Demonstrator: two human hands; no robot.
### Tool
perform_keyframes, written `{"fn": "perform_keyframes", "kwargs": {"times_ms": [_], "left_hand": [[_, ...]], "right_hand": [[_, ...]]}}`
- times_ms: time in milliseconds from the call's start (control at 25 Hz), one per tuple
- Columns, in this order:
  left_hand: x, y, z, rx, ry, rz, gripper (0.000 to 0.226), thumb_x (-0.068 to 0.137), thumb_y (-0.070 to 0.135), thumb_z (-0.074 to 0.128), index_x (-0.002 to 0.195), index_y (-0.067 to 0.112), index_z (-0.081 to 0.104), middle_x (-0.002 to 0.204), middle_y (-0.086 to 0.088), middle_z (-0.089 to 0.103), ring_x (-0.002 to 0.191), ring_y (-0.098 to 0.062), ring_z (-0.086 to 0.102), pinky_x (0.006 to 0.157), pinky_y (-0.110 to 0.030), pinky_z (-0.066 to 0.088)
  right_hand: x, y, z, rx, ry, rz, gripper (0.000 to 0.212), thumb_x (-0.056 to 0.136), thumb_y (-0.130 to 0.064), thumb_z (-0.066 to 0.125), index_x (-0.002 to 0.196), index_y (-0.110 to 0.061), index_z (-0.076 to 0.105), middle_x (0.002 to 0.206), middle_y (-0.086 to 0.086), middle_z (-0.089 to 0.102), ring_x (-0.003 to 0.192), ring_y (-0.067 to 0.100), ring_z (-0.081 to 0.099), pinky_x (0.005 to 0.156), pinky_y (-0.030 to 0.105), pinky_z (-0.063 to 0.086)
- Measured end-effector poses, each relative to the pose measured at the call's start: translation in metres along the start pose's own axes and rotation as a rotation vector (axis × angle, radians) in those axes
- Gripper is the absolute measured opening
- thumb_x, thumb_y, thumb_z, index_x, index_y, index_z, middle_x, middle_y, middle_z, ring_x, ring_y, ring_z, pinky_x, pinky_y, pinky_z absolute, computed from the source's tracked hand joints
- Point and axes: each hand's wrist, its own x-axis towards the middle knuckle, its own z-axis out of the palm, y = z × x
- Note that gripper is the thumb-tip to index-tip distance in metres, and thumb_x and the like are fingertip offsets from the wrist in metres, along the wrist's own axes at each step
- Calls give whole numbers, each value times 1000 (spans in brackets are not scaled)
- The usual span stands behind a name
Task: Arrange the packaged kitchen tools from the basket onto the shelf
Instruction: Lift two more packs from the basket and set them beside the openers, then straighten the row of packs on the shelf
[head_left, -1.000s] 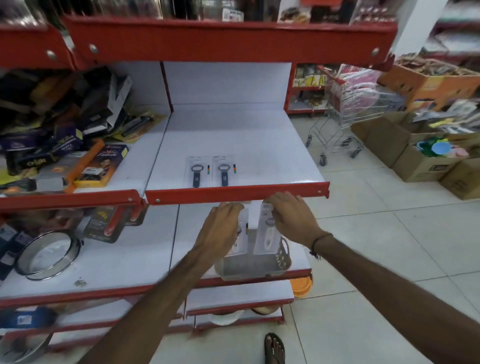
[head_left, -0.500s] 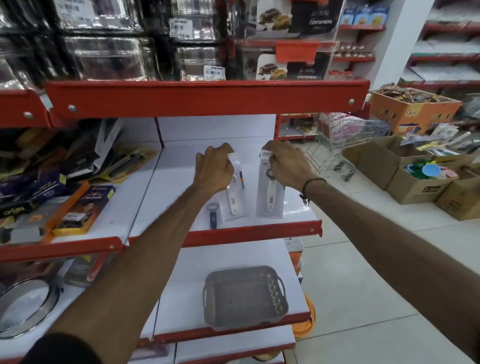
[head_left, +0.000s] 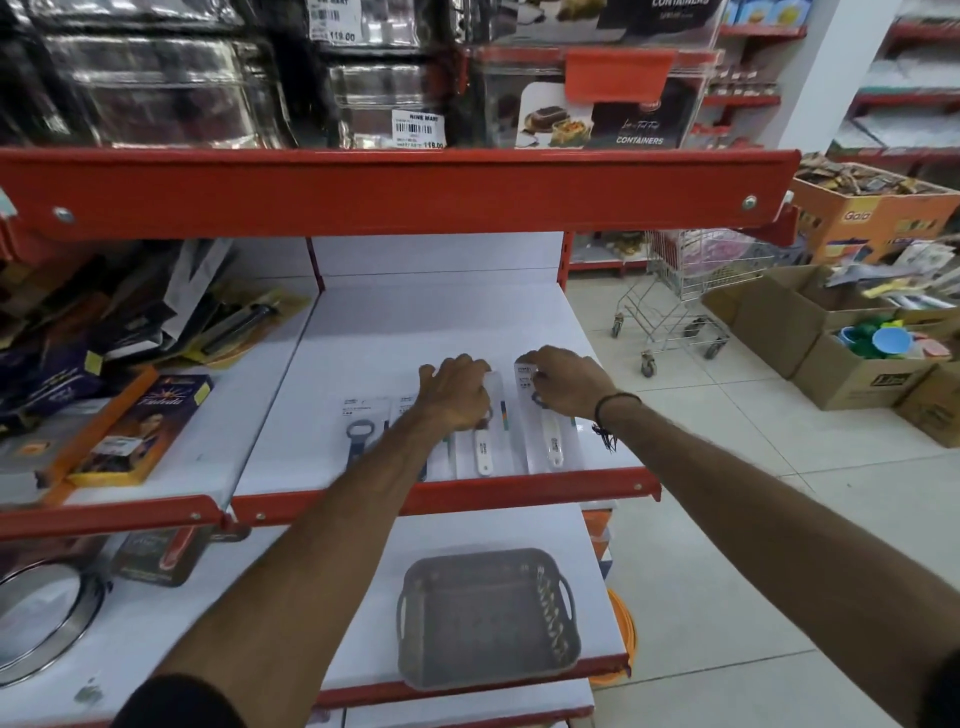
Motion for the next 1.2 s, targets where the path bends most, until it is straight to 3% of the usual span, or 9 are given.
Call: {"fn": "perform_keyframes", "kwargs": {"times_ms": [120,280,400,520,640,760,1040,1200], "left_hand": [[-11,-13,-1,45,-171,-34,55,99,12,40,153,19,31,163,-6,29,151,-23,22,123,-55,-9],[-37,-55,-51,-22,-258,-125,60,96,20,55,151,28,35,163,-2,30,147,-28,32,126,-48,11],[-61,-92,-88,196,-428,-202,81,88,30,70,155,27,24,165,0,24,148,-26,29,125,-49,9],[-79,-102,-86,338,-519,-189,92,83,38,74,156,25,20,165,1,21,149,-27,26,125,-54,5],[-86,-105,-73,359,-479,-149,91,81,43,74,155,25,25,163,1,24,149,-27,27,121,-59,-9],[-86,-109,-70,318,-454,-148,89,80,41,75,153,24,27,162,-1,28,148,-28,29,121,-59,-9],[-83,-113,-69,317,-449,-129,90,79,45,76,153,24,28,162,-1,27,147,-29,30,123,-56,-1],[-78,-109,-71,318,-446,-126,94,79,48,74,155,23,24,164,-3,22,150,-27,23,123,-54,-7]], "right_hand": [[-6,0,7,-98,-77,8,53,98,-26,46,150,-23,38,152,3,46,137,28,46,110,47,39],[-10,-22,6,16,-92,-127,68,92,-47,62,151,-25,37,160,-5,34,146,19,33,120,42,28],[-8,-61,10,147,-256,-216,84,80,-51,76,151,-28,37,163,-7,28,150,18,26,122,37,19],[-5,-91,25,-44,-373,-292,93,76,-56,77,153,-29,32,165,-7,21,153,18,16,126,48,5],[-3,-101,36,-95,-402,-301,86,76,-51,79,150,-28,40,162,-3,31,149,24,28,124,55,7],[-2,-104,39,-49,-394,-286,83,74,-48,81,147,-29,45,158,-1,38,144,27,35,124,53,11],[-1,-110,38,-68,-408,-286,85,73,-52,81,147,-30,45,158,-2,37,146,25,32,123,57,6],[-2,-99,16,30,-392,-216,100,66,-52,86,150,-33,37,163,-1,26,150,24,24,122,44,14]]}}
